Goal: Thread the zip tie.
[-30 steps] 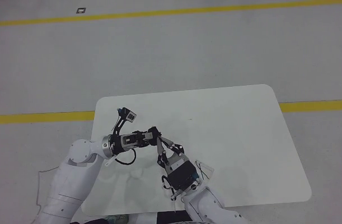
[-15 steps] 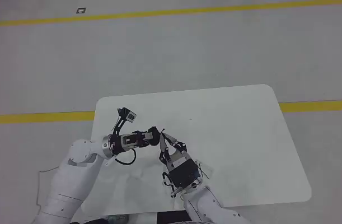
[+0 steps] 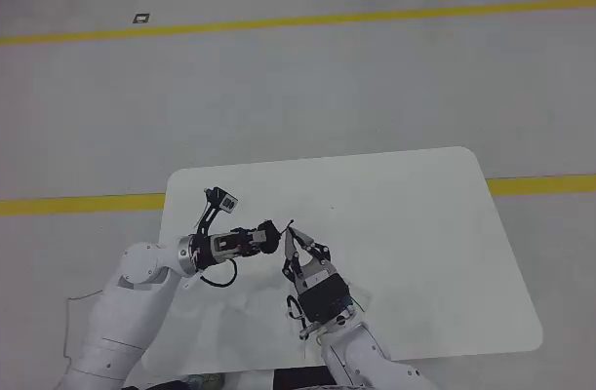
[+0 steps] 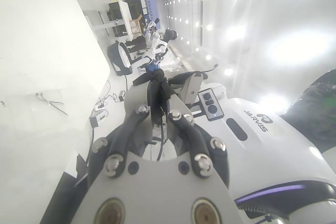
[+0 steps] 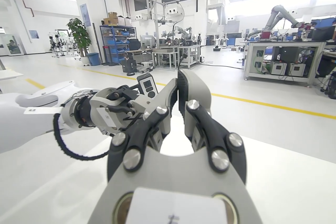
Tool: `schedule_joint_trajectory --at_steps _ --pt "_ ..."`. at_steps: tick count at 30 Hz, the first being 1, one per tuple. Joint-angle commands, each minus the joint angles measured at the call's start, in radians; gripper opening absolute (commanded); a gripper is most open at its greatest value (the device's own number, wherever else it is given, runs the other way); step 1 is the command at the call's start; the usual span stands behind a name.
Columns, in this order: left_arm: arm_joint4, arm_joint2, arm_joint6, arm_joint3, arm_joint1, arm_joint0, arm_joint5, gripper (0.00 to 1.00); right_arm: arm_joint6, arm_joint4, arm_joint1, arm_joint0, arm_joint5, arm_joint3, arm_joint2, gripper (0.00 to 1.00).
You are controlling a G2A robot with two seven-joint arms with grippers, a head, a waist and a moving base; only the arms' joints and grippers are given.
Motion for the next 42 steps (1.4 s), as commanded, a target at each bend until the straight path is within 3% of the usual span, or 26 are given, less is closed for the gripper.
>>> schedule_joint_trajectory --at_steps 1,42 --pt "0.000 0.000 0.000 0.000 0.000 0.000 0.000 0.00 -0.001 0.000 0.000 0.001 0.000 0.002 0.003 0.00" --pt "0.000 0.000 0.000 0.000 0.000 0.000 0.000 0.00 -0.039 0.000 0.015 0.021 0.000 0.034 0.019 0.00"
